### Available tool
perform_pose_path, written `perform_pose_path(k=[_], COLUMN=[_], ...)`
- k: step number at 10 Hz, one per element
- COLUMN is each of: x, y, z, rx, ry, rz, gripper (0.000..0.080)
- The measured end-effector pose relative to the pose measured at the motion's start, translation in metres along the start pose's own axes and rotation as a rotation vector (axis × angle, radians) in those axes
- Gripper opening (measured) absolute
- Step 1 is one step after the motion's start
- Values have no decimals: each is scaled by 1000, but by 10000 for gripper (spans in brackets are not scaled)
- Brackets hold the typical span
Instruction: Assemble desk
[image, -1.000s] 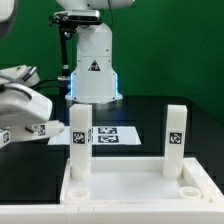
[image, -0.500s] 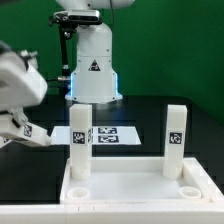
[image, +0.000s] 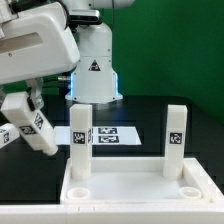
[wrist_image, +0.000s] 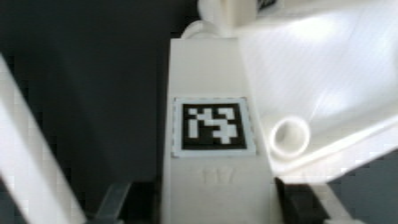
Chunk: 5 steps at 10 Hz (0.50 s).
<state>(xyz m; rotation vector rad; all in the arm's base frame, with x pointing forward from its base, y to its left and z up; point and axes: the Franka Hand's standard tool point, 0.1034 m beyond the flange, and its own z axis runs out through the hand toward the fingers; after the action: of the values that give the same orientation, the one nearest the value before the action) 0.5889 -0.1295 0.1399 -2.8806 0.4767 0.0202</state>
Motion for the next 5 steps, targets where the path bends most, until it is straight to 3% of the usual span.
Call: perform_pose_path(k=[1,2,4,5], x=[14,16,16,10], y=[-20,-53,-103,-136], z=[-13,-25,-30,-25], rx=[-62,-72,-70,-49], ry=[120,206,343,404], rz=[-66,-123,-119,-96], gripper=[284,284,284,284])
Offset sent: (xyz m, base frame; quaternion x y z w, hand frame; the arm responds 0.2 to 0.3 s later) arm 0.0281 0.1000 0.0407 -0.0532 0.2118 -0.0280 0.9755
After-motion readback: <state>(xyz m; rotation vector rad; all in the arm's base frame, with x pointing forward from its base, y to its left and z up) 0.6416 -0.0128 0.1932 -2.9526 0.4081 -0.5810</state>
